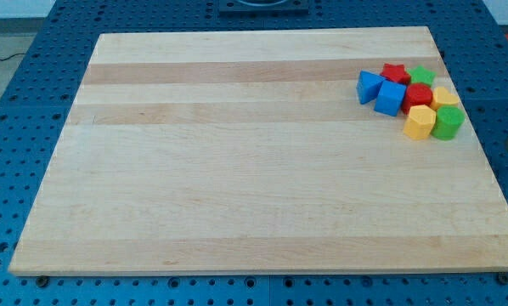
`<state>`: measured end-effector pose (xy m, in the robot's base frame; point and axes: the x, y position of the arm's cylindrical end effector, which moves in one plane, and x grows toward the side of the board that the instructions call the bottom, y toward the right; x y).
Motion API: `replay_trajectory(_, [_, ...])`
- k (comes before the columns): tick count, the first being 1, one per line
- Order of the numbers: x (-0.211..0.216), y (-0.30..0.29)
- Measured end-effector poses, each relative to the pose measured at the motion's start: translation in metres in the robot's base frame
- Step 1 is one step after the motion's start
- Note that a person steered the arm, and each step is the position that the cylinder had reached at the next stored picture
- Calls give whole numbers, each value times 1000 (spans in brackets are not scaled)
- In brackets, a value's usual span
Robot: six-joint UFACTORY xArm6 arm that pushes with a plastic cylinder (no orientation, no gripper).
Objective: Push the green star into the red star
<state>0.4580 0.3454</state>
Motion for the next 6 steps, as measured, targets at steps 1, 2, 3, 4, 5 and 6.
replay_trajectory(1, [-28,-2])
replay_trajectory(2, [-73,-28])
replay_trajectory(3, [-104,-61])
replay_trajectory(4, [-125,-106])
replay_trajectory(5, [-133,-147])
replay_trajectory(6, [-129,-147])
